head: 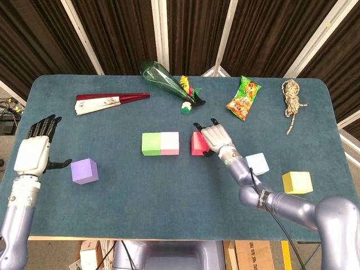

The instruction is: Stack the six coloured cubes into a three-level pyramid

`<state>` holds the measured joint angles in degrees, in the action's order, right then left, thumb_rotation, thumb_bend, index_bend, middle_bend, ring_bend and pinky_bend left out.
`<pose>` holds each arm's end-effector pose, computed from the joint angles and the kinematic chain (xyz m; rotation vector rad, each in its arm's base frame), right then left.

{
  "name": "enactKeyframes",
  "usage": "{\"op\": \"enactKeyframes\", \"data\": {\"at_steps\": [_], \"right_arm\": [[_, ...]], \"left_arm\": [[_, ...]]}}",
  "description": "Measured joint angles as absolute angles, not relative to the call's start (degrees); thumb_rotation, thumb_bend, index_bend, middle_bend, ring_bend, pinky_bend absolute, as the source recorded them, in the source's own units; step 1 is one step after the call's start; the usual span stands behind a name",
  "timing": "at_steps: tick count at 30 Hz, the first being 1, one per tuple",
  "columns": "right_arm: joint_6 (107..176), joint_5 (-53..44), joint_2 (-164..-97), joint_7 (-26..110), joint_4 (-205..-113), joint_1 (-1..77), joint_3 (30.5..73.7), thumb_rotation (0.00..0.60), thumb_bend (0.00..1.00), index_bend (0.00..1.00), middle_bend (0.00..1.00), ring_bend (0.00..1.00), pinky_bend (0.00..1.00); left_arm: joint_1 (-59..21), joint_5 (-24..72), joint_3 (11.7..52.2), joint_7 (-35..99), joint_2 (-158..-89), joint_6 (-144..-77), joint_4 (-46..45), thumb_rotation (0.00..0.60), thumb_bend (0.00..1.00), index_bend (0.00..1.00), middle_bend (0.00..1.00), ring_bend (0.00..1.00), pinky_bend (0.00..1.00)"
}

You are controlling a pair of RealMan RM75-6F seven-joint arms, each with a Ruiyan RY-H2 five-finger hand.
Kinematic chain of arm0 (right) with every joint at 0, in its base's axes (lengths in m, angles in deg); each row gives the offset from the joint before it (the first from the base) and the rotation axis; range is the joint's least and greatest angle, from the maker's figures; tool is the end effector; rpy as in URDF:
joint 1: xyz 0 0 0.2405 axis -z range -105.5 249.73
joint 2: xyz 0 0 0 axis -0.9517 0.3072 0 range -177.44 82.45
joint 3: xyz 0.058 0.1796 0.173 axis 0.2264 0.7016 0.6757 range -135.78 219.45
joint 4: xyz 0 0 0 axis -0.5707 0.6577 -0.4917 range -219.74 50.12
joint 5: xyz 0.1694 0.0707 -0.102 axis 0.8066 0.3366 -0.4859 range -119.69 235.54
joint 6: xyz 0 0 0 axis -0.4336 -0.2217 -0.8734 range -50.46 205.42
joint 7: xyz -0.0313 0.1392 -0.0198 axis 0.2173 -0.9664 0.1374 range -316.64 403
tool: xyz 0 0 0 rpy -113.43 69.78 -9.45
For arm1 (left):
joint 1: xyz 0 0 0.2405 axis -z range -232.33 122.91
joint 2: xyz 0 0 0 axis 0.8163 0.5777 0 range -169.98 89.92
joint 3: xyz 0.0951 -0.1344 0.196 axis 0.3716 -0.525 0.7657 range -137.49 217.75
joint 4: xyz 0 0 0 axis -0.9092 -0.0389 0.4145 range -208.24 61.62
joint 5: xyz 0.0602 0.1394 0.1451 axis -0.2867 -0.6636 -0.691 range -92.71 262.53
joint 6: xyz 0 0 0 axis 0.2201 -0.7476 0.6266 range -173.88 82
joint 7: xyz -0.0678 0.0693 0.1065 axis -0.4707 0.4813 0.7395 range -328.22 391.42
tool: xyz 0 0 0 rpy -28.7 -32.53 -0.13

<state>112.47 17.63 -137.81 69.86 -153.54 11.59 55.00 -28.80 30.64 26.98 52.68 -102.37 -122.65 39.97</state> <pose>-0.1113 -0.4336 -0.0251 1.9427 -0.9898 0.6764 -0.2066 0.2882 0.1520 -1.3169 -1.0190 -0.9147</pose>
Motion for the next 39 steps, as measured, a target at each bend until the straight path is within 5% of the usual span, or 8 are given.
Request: {"op": "enactKeyframes", "data": {"at_steps": [39], "right_arm": [[112.97,16.38,-144.93,67.26,-145.78,7.02,53.60,0.600,0.29,0.00,0.45,0.38,0.00]], "left_arm": [[-28.97,32.77,26.15,51.03,-101.36,-121.34,38.86,0.600,0.07,0.00,0.00,0.00,0.00]]}}
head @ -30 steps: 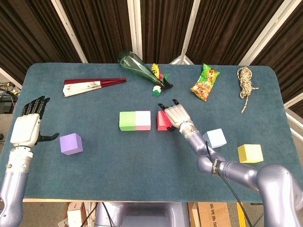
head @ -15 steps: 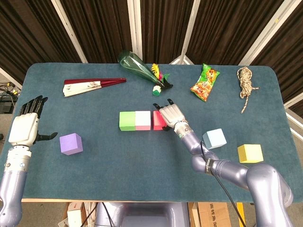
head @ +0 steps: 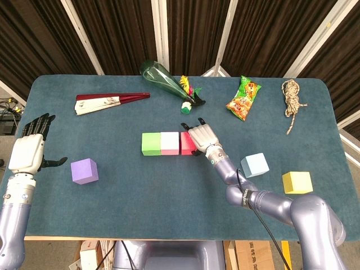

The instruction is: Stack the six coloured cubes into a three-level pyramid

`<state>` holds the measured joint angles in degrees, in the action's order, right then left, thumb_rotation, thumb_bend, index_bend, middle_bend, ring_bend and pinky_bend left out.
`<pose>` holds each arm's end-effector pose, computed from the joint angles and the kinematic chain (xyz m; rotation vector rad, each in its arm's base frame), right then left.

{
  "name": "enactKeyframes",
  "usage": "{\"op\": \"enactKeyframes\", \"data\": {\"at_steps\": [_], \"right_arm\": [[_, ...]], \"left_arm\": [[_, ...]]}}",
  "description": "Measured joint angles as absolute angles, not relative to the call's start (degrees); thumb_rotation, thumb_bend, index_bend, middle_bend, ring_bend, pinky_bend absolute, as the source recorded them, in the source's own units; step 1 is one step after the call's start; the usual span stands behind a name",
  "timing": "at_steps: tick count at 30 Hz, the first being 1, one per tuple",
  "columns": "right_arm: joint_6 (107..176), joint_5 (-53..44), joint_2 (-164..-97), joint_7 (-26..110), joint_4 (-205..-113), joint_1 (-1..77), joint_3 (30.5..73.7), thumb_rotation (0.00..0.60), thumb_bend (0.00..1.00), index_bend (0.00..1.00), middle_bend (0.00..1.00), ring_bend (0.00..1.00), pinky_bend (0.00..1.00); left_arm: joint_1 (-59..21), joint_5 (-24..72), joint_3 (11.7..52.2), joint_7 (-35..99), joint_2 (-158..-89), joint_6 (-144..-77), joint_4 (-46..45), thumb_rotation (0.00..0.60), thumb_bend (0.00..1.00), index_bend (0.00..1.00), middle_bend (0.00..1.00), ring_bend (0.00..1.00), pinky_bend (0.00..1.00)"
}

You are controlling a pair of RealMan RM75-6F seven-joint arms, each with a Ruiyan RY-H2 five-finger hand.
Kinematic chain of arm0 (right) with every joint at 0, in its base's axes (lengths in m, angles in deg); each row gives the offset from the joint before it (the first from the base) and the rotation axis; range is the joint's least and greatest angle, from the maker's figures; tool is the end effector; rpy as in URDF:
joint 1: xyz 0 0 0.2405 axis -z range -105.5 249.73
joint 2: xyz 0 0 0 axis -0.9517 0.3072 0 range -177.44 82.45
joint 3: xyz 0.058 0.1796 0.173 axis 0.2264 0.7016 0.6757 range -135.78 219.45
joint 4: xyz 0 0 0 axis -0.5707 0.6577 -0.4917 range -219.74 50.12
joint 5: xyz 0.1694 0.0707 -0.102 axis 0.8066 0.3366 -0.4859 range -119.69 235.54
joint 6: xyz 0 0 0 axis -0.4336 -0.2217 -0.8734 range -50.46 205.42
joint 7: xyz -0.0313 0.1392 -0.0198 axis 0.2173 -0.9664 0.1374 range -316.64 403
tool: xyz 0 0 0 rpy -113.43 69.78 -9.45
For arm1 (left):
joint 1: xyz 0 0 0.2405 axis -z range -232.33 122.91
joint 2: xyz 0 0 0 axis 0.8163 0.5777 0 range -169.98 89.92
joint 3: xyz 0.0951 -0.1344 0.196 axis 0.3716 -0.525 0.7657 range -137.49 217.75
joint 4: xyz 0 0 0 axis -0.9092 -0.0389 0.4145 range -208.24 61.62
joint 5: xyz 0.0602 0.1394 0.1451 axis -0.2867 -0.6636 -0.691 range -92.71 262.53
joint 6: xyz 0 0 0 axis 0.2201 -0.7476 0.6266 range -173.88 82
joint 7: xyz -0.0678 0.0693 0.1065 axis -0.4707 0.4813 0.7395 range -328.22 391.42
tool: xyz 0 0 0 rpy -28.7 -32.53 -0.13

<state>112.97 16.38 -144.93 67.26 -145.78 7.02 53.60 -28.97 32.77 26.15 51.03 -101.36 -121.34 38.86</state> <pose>-0.0865 -0.4391 -0.0574 1.9733 -0.9474 0.7082 -0.2154 0.2922 0.1583 -1.2835 -1.0446 -0.9005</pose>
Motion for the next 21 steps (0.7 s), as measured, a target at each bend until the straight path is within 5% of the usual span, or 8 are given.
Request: {"op": "enactKeyframes", "data": {"at_steps": [21], "right_arm": [[115.16,19.12,-146.21,69.01,-145.75,6.80,53.43,0.600,0.29,0.00,0.39,0.38,0.00]], "left_arm": [[-28.86,33.26,26.04,50.48,-101.05,-120.77,38.84,0.600,0.07,0.00,0.00,0.00,0.00]]}}
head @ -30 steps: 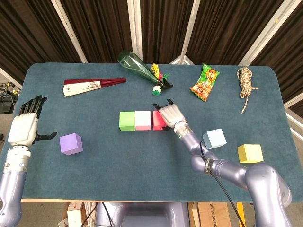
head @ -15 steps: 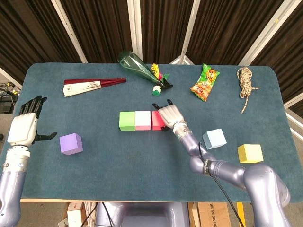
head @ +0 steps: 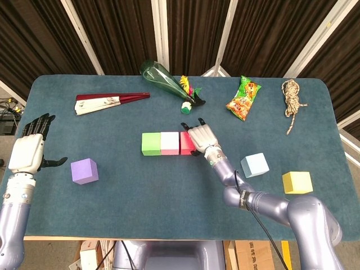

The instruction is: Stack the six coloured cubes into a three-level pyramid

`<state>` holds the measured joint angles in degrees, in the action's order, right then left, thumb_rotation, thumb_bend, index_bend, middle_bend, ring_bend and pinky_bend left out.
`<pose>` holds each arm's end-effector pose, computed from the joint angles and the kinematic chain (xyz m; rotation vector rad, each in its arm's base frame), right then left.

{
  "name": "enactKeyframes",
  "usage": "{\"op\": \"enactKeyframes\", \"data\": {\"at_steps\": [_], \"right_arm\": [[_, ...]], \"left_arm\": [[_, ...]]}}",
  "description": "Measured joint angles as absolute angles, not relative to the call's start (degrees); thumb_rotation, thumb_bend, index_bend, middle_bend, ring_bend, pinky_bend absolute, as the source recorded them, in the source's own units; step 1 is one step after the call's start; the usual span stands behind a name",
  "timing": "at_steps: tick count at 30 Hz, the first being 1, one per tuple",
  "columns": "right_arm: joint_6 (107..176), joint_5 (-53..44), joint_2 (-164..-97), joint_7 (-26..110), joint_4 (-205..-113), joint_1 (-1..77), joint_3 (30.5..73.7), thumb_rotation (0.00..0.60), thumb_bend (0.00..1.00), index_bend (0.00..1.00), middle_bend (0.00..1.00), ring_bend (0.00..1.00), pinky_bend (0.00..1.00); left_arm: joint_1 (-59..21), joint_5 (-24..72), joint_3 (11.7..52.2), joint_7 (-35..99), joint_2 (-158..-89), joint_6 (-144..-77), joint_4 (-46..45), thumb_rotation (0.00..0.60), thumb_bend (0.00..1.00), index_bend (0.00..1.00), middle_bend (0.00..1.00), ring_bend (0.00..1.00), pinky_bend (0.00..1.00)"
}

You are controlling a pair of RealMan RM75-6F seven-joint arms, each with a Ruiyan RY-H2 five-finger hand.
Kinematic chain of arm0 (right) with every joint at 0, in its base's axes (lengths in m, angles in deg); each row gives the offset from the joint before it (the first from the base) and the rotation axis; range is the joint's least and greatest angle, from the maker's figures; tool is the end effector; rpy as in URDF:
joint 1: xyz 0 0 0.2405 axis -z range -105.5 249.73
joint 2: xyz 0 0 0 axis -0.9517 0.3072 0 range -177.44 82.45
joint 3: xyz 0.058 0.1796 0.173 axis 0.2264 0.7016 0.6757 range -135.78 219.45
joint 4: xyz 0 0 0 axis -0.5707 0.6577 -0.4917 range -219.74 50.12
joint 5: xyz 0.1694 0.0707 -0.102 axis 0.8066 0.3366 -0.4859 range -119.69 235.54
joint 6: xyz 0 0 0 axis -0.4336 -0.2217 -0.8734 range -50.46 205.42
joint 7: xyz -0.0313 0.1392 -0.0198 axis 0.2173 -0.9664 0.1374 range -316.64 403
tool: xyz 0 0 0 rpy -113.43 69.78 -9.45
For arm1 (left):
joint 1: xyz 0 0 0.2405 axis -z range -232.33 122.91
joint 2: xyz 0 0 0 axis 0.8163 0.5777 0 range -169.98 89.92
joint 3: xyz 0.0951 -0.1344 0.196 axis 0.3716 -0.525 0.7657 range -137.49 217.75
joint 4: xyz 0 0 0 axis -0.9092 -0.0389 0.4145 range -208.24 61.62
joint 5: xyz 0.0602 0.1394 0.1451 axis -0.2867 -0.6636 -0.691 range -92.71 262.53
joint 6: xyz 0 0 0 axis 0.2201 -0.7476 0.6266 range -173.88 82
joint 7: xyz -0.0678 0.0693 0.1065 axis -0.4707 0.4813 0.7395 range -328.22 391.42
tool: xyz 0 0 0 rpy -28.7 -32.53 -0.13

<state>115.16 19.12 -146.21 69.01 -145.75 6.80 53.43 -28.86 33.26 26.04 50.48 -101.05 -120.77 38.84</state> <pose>-0.0859 -0.4365 -0.0622 1.9417 -0.9608 0.7098 -0.2162 0.2931 0.1589 -1.2815 -1.0568 -0.9004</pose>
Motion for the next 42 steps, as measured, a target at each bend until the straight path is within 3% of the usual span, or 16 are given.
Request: {"op": "enactKeyframes", "data": {"at_steps": [5,17,24,33,42], "right_arm": [[116.14,20.07,-146.33,69.67,-146.06,6.92,53.54,0.600,0.29,0.00,0.28,0.34,0.00],[117.47,22.09,-145.82,71.45,-148.07,7.07,53.56,0.600,0.27,0.00,0.19,0.24,0.00],[118.18,23.16,-145.00,72.56,-150.34,7.11,53.44,0.600,0.25,0.00,0.01,0.03,0.00],[120.85,24.56,-143.26,74.38,-155.23,7.47,52.96,0.600,0.22,0.00,0.00,0.00,0.00],[128.22,23.85,-138.48,76.94,-163.07,9.86,51.68,0.600,0.22,0.00,0.00,0.00,0.00]], "left_arm": [[-28.83,33.32,26.07,50.51,-101.06,-120.72,38.80,0.600,0.07,0.00,0.00,0.00,0.00],[-28.82,33.26,26.06,50.37,-100.98,-120.74,39.05,0.600,0.07,0.00,0.00,0.00,0.00],[-28.87,33.21,26.00,50.10,-100.78,-120.72,39.24,0.600,0.07,0.00,0.00,0.00,0.00],[-28.92,33.06,26.00,49.80,-100.54,-120.63,39.45,0.600,0.07,0.00,0.00,0.00,0.00],[-29.17,32.63,26.06,49.44,-100.08,-120.80,39.80,0.600,0.07,0.00,0.00,0.00,0.00]]}}
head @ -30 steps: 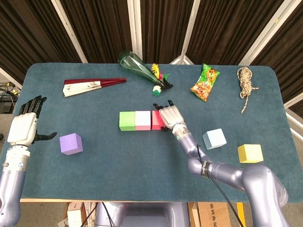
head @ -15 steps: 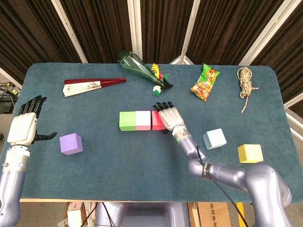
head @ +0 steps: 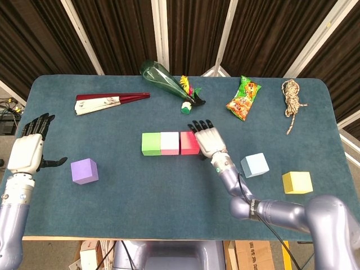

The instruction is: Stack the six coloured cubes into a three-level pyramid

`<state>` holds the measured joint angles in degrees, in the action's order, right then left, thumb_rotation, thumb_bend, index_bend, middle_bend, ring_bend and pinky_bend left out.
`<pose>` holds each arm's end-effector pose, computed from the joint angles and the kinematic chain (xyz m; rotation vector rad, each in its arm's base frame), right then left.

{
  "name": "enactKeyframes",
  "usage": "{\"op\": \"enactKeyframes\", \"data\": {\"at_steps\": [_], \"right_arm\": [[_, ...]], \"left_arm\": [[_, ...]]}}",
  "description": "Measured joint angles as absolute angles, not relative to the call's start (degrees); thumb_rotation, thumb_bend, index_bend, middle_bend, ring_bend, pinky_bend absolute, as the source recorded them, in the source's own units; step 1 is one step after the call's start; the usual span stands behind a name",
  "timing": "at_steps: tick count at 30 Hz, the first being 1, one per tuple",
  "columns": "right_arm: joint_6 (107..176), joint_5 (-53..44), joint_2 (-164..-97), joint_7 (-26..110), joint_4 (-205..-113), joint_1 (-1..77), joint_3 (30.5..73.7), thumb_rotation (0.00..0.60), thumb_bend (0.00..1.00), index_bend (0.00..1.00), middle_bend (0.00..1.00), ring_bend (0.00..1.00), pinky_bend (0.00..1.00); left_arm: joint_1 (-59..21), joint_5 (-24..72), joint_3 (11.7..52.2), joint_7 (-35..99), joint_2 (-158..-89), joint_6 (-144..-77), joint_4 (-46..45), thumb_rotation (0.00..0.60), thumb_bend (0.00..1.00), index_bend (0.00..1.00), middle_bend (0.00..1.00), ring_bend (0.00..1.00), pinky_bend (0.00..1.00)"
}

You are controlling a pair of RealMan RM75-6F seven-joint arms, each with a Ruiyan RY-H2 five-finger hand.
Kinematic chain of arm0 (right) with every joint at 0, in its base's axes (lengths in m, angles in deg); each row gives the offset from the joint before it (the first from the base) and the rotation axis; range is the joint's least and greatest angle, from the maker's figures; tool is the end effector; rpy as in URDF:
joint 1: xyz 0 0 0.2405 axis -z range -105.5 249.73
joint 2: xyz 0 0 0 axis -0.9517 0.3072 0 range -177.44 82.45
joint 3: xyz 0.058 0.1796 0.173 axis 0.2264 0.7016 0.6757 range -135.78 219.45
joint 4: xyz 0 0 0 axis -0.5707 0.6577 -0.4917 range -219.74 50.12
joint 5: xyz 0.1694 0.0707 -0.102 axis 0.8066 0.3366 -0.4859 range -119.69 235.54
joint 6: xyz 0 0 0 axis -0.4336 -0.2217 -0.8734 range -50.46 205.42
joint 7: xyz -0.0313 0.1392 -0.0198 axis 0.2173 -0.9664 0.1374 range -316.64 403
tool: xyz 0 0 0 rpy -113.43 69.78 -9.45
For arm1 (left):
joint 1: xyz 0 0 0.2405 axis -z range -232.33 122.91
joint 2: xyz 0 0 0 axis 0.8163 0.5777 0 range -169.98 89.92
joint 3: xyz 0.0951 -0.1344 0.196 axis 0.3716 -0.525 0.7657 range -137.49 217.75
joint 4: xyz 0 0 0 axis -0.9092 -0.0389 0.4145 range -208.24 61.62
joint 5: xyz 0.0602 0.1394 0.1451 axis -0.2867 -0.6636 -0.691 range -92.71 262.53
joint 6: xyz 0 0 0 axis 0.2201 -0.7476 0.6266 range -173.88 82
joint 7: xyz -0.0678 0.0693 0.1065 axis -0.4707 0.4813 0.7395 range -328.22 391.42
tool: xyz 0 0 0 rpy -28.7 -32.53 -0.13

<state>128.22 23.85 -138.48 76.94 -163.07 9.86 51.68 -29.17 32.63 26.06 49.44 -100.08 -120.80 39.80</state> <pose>-0.0914 -0.4075 -0.0278 1.8687 -0.9149 0.7162 -0.2140 0.2908 0.1625 -1.2817 -1.0625 -0.9169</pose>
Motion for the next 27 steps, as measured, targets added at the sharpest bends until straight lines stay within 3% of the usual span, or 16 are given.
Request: {"op": "enactKeyframes", "data": {"at_steps": [10,19,27], "right_arm": [[141.38,17.37,-127.10,74.51,-175.76,19.92,48.56,0.600,0.22,0.00,0.00,0.00,0.00],[152.98,6.68,-119.27,63.48,-179.07,34.07,43.30,0.600,0.22,0.00,0.00,0.00,0.00],[154.40,2.11,-115.45,55.73,-178.01,40.64,42.07,0.600,0.22,0.00,0.00,0.00,0.00]], "left_arm": [[-29.17,32.09,26.55,50.42,-100.40,-121.17,40.07,0.600,0.07,0.00,0.00,0.00,0.00],[-28.51,32.66,27.10,52.74,-102.43,-121.37,39.45,0.600,0.07,0.00,0.00,0.00,0.00],[-25.40,35.49,26.72,58.11,-105.91,-120.51,37.00,0.600,0.08,0.00,0.00,0.00,0.00]]}}
